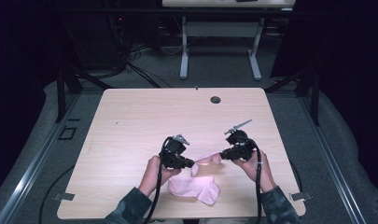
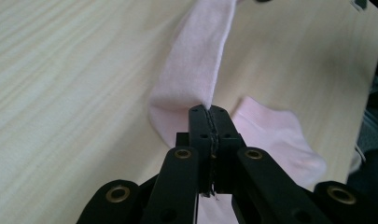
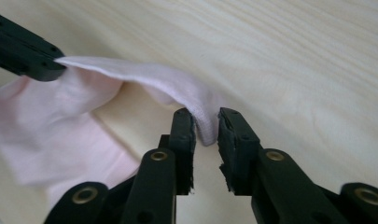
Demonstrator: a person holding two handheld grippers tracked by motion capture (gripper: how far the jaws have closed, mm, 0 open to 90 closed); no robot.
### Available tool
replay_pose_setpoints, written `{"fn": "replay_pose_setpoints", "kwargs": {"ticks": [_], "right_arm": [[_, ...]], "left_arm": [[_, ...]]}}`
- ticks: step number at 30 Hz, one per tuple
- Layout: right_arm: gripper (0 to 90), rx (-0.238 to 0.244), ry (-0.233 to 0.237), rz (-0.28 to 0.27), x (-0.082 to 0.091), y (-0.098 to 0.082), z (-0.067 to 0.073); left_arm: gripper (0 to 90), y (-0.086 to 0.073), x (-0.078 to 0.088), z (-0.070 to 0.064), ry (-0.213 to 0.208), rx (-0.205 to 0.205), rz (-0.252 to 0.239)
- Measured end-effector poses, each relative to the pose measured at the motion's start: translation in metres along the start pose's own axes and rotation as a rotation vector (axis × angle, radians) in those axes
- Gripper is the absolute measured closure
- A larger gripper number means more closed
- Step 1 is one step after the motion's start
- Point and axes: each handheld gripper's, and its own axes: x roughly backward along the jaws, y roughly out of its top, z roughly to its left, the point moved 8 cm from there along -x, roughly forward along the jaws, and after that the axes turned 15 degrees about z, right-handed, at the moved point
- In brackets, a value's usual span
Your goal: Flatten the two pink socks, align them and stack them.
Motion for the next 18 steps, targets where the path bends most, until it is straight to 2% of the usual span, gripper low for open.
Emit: {"fn": "replay_pose_setpoints", "kwargs": {"ticks": [1,3,5,9,10,11,13,14,17,18], "right_arm": [[70.4,0.002,-0.003,-0.004,-0.007,0.006,-0.005],[66.6,0.01,-0.031,-0.035,-0.017,0.017,-0.015],[64.3,-0.005,-0.017,-0.064,-0.024,0.024,-0.023],[58.1,0.003,-0.038,-0.116,-0.03,0.034,-0.035],[57.2,0.008,-0.056,-0.131,-0.03,0.036,-0.037],[55.0,0.016,-0.055,-0.132,-0.031,0.038,-0.039],[54.1,0.033,-0.067,-0.135,-0.035,0.043,-0.041],[53.2,0.036,-0.07,-0.131,-0.039,0.045,-0.041],[53.6,0.028,-0.068,-0.103,-0.05,0.049,-0.043],[53.8,0.029,-0.074,-0.088,-0.053,0.049,-0.044]], "left_arm": [[89.5,0.004,-0.002,0.01,-0.016,0.023,0.002],[89.3,0.008,-0.003,0.019,-0.043,0.054,-0.008],[88.9,0.01,-0.002,0.027,-0.041,0.071,-0.012],[85.7,0.011,0.0,0.044,-0.043,0.116,-0.007],[81.7,0.011,0.001,0.05,-0.044,0.135,-0.005],[79.1,0.011,0.001,0.055,-0.041,0.148,-0.006],[69.6,0.01,0.002,0.07,-0.004,0.19,-0.007],[66.1,0.008,0.001,0.075,0.001,0.21,-0.005],[56.5,0.004,0.006,0.078,-0.017,0.258,-0.046],[54.4,0.003,0.008,0.078,-0.014,0.261,-0.063]]}}
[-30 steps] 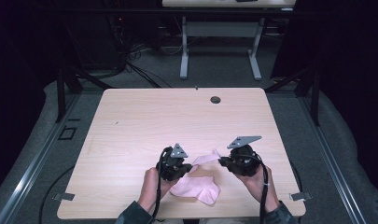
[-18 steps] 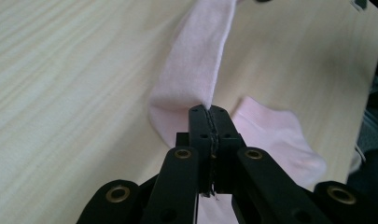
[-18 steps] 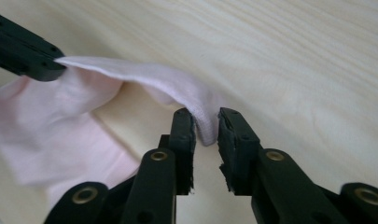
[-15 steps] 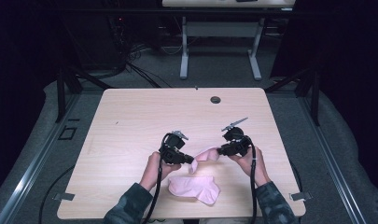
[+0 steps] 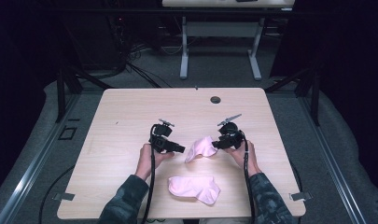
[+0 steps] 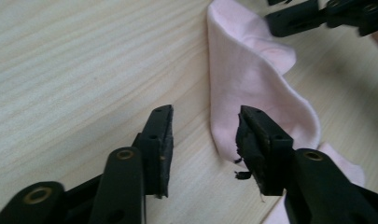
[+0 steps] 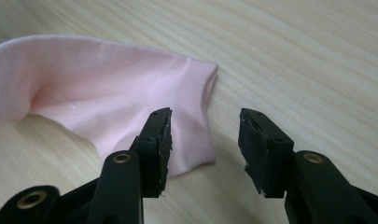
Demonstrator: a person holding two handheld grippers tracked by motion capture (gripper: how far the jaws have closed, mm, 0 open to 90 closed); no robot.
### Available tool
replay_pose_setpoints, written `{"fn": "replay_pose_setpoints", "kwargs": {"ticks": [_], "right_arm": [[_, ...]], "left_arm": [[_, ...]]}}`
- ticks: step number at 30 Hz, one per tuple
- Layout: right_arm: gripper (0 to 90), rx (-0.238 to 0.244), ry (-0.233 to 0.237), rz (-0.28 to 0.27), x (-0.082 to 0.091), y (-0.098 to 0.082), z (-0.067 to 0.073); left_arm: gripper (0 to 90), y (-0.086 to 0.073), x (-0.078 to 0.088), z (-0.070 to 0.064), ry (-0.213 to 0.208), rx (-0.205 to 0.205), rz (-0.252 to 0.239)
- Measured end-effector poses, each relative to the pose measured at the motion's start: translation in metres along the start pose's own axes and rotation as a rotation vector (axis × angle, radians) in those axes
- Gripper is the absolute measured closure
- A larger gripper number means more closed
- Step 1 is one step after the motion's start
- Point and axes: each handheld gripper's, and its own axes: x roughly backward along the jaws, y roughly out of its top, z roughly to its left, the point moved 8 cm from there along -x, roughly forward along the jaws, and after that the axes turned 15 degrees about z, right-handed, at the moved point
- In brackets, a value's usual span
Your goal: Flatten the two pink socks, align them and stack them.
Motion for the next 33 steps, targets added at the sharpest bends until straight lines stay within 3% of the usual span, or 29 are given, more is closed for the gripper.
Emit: {"fn": "replay_pose_setpoints", "kwargs": {"ticks": [1,3,6,7,10,12,15,16,18,19,20,25,27,29,31,33], "right_arm": [[55.2,0.0,0.002,0.003,-0.001,0.0,0.0],[56.1,0.005,0.0,0.019,-0.004,0.0,0.001],[57.4,-0.007,-0.002,0.026,-0.008,-0.001,0.003],[59.6,-0.012,-0.007,0.017,-0.01,0.0,0.004],[61.2,-0.002,-0.021,0.039,-0.012,-0.004,0.004],[61.6,-0.006,-0.023,0.017,-0.014,-0.004,0.006],[63.0,0.002,-0.033,0.014,-0.014,-0.005,0.005],[63.7,-0.022,-0.028,-0.014,-0.015,-0.003,0.007],[64.8,-0.002,-0.031,0.014,-0.013,-0.005,0.005],[66.6,-0.018,-0.021,-0.024,-0.015,-0.004,0.007],[67.6,0.006,-0.028,0.0,-0.014,-0.006,0.006],[80.3,0.01,-0.008,-0.029,-0.014,-0.007,0.01],[82.4,0.008,-0.003,-0.024,-0.014,-0.008,0.011],[82.9,0.015,-0.013,-0.016,-0.013,-0.01,0.011],[82.9,-0.018,0.012,-0.015,-0.011,-0.013,0.01],[83.0,-0.038,0.023,-0.016,-0.008,-0.019,0.011]], "left_arm": [[51.0,0.0,0.006,-0.002,0.019,0.016,-0.034],[45.2,-0.001,0.015,-0.011,0.039,-0.005,-0.079],[42.5,-0.002,0.021,-0.038,0.097,-0.094,-0.112],[42.3,-0.003,0.016,-0.049,0.12,-0.138,-0.092],[42.3,-0.006,-0.004,-0.067,0.148,-0.204,-0.038],[43.5,-0.01,-0.022,-0.077,0.161,-0.254,0.017],[44.4,-0.015,-0.044,-0.084,0.197,-0.299,0.08],[44.5,-0.016,-0.05,-0.085,0.206,-0.31,0.094],[45.9,-0.017,-0.056,-0.086,0.239,-0.33,0.116],[48.3,-0.018,-0.06,-0.087,0.251,-0.336,0.123],[52.8,-0.018,-0.062,-0.086,0.263,-0.345,0.138],[87.7,-0.015,-0.06,-0.084,0.274,-0.353,0.109],[88.8,-0.013,-0.054,-0.081,0.247,-0.333,0.082],[89.1,-0.011,-0.041,-0.076,0.197,-0.286,0.035],[89.1,-0.011,-0.023,-0.066,0.163,-0.235,-0.027],[89.1,-0.012,-0.012,-0.055,0.138,-0.187,-0.057]]}}
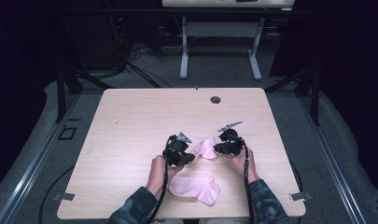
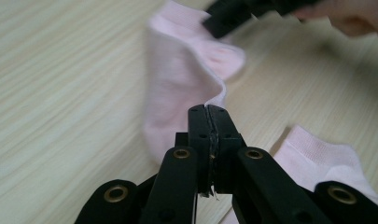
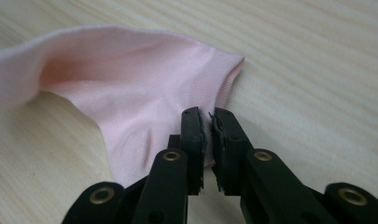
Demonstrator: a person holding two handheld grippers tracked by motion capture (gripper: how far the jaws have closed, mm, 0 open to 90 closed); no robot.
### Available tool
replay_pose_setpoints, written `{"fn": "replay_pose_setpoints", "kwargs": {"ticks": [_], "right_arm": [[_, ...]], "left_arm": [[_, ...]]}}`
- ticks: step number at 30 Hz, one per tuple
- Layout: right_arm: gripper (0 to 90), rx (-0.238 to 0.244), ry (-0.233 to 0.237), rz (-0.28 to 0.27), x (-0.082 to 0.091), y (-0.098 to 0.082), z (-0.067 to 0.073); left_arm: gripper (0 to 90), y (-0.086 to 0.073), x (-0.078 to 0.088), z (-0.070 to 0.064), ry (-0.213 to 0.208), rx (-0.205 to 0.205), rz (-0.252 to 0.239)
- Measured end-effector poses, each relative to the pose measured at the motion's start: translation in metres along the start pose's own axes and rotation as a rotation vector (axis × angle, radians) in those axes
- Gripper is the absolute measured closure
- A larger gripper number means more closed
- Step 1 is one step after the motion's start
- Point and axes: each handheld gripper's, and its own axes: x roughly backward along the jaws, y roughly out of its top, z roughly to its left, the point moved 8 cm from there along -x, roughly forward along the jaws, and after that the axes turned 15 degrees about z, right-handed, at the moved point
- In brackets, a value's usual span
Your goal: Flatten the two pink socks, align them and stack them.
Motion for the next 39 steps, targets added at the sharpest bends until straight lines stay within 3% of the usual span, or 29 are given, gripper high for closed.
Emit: {"fn": "replay_pose_setpoints", "kwargs": {"ticks": [3,7,9,12,17,23,28,39], "right_arm": [[82.9,-0.002,0.011,0.009,0.002,-0.008,0.005],[83.0,0.02,0.01,0.027,0.004,-0.016,0.014],[83.5,0.03,0.026,0.026,0.008,-0.019,0.018],[84.1,0.032,0.028,0.01,0.016,-0.021,0.022],[84.3,0.037,0.02,-0.014,0.033,-0.025,0.03],[84.5,0.05,0.023,-0.029,0.046,-0.033,0.044],[84.5,0.056,0.029,-0.033,0.061,-0.046,0.052],[84.5,0.073,0.045,-0.027,0.081,-0.083,0.075]], "left_arm": [[89.0,-0.006,0.014,0.021,-0.038,0.089,-0.027],[89.0,-0.014,0.02,0.038,-0.069,0.159,-0.041],[89.0,-0.018,0.021,0.042,-0.087,0.18,-0.043],[89.1,-0.022,0.024,0.045,-0.073,0.173,-0.033],[89.1,-0.032,0.026,0.049,-0.071,0.194,-0.019],[89.2,-0.042,0.035,0.042,-0.083,0.204,-0.03],[89.2,-0.048,0.045,0.032,-0.123,0.206,-0.051],[89.2,-0.07,0.049,0.004,-0.195,0.188,-0.019]]}}
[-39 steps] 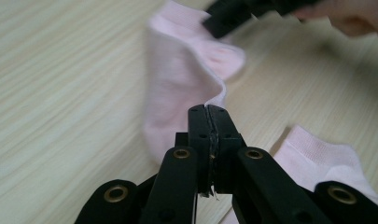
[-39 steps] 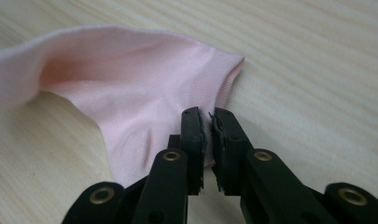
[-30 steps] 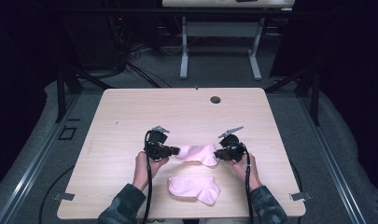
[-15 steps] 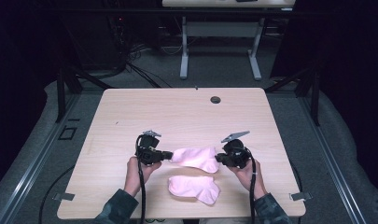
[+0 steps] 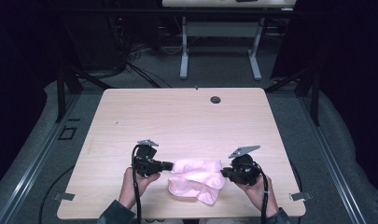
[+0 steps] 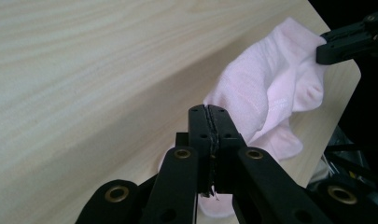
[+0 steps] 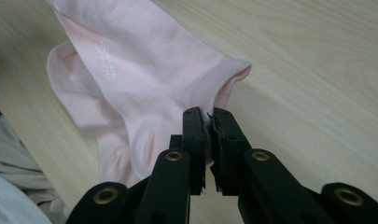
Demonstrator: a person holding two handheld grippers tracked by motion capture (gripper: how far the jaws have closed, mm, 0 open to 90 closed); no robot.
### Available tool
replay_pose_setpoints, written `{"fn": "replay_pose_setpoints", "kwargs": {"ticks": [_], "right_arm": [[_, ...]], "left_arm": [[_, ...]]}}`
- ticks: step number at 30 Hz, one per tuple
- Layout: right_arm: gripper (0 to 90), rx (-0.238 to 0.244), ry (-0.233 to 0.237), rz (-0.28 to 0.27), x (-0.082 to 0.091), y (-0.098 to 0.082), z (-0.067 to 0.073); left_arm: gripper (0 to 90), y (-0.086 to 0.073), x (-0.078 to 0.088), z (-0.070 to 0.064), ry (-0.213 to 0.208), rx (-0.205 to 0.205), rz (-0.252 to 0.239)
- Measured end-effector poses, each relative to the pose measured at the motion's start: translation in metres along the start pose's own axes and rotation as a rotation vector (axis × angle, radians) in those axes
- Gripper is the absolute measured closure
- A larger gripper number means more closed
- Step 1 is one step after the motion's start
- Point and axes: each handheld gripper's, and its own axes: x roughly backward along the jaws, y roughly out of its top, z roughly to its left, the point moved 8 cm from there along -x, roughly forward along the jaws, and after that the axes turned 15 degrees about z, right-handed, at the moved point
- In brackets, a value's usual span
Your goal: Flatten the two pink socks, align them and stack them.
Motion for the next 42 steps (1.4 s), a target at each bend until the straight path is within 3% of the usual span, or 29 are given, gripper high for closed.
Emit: {"fn": "replay_pose_setpoints", "kwargs": {"ticks": [3,10,16,19,20,23,24,26,30,32,36,40,42], "right_arm": [[84.4,-0.001,0.039,0.01,0.001,-0.009,0.007],[84.4,0.004,0.059,0.036,-0.014,-0.023,0.02],[84.1,0.007,0.068,0.036,-0.021,-0.024,0.023],[83.6,0.017,0.065,0.064,-0.031,-0.025,0.025],[83.3,0.023,0.06,0.076,-0.035,-0.026,0.026],[77.1,0.02,0.043,0.062,-0.04,-0.026,0.024],[73.1,0.012,0.032,0.067,-0.04,-0.027,0.023],[60.6,0.011,0.032,0.035,-0.036,-0.026,0.019],[39.2,0.0,0.007,-0.018,-0.027,-0.027,0.01],[27.5,-0.009,-0.011,-0.045,-0.023,-0.028,0.004],[14.5,-0.049,-0.048,-0.096,-0.014,-0.033,-0.012],[3.4,-0.085,-0.098,-0.118,-0.005,-0.043,-0.029],[0.6,-0.11,-0.11,-0.128,-0.003,-0.047,-0.036]], "left_arm": [[89.2,-0.009,-0.001,0.003,-0.021,0.017,0.019],[89.1,-0.032,-0.014,0.006,-0.041,0.041,0.071],[89.0,-0.036,-0.012,0.009,-0.039,0.043,0.093],[88.4,-0.038,-0.016,0.01,-0.024,0.046,0.108],[87.1,-0.041,-0.019,0.012,-0.009,0.046,0.123],[70.3,-0.044,-0.02,0.015,0.036,0.052,0.119],[63.1,-0.044,-0.017,0.015,0.048,0.051,0.1],[44.2,-0.043,-0.011,0.018,0.112,0.05,0.065],[27.0,-0.044,0.006,0.02,0.205,0.023,-0.021],[21.6,-0.045,0.013,0.022,0.249,0.02,-0.046],[14.8,-0.05,0.027,0.031,0.343,0.027,-0.105],[8.0,-0.066,0.037,0.053,0.435,0.06,-0.126],[5.3,-0.069,0.037,0.056,0.439,0.071,-0.131]]}}
